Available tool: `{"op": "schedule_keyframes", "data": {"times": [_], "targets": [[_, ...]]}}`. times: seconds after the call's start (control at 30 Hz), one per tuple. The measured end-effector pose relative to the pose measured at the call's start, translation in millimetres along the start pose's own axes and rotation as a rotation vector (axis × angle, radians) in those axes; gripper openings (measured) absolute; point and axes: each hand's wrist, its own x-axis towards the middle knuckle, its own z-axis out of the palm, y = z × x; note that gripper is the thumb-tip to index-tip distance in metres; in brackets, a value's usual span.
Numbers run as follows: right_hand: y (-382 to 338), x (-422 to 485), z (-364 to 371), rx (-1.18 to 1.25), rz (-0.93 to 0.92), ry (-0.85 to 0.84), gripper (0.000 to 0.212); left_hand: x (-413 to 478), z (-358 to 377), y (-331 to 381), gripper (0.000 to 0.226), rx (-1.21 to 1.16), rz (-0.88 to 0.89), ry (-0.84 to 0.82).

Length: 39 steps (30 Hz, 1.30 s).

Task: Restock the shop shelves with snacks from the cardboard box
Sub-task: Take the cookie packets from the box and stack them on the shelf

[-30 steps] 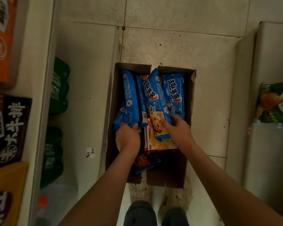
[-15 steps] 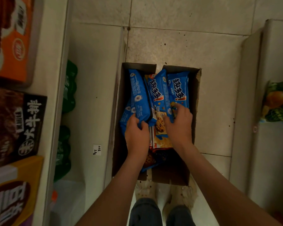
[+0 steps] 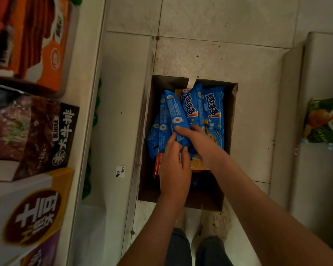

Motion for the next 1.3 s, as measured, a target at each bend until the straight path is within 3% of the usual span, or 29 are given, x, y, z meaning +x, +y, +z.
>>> {"op": "schedule_keyframes", "data": {"times": [0.17, 0.23, 0.3, 0.4, 0.47, 0.63, 0.8, 0.97, 1.1, 1.3], "targets": [[18, -10, -7, 0.198, 0.033, -0.076, 0.035, -6, -10, -10, 0.015, -0.086, 0.129, -0.004], [22, -18, -10, 0.323, 0.067, -0.162, 0.037, -7, -16, -3, 0.006, -0.238, -0.022, 0.054], [27, -24, -15, 0.425, 0.097, -0.242, 0.048, -2, -13, -11, 0.005, -0.377, -0.294, 0.117], [33, -30, -22, 0.489, 0.125, -0.311, 0.059, 12, -10, -28, 0.050, -0.695, -0.658, -0.029], [38, -32, -26, 0.530, 0.150, -0.347, 0.058, 14, -10, -31, 0.055, -0.855, -0.768, -0.146], [52, -31, -38, 0.555, 0.178, -0.343, 0.057, 12, -4, -25, 0.061, -0.989, -0.723, -0.363], [59, -32, -43, 0.555, 0.171, -0.331, 0.047, 13, 2, -27, 0.067, -1.021, -0.713, -0.413], [60, -29, -36, 0.523, 0.163, -0.335, 0.047, 17, 4, -37, 0.046, -0.970, -0.742, -0.380], [65, -23, -39, 0.427, 0.168, -0.302, 0.047, 23, 2, -43, 0.041, -0.926, -0.714, -0.344], [55, -15, -33, 0.122, 0.004, -0.069, 0.031, 39, 0, -46, 0.046, -0.660, -0.655, -0.338]]}}
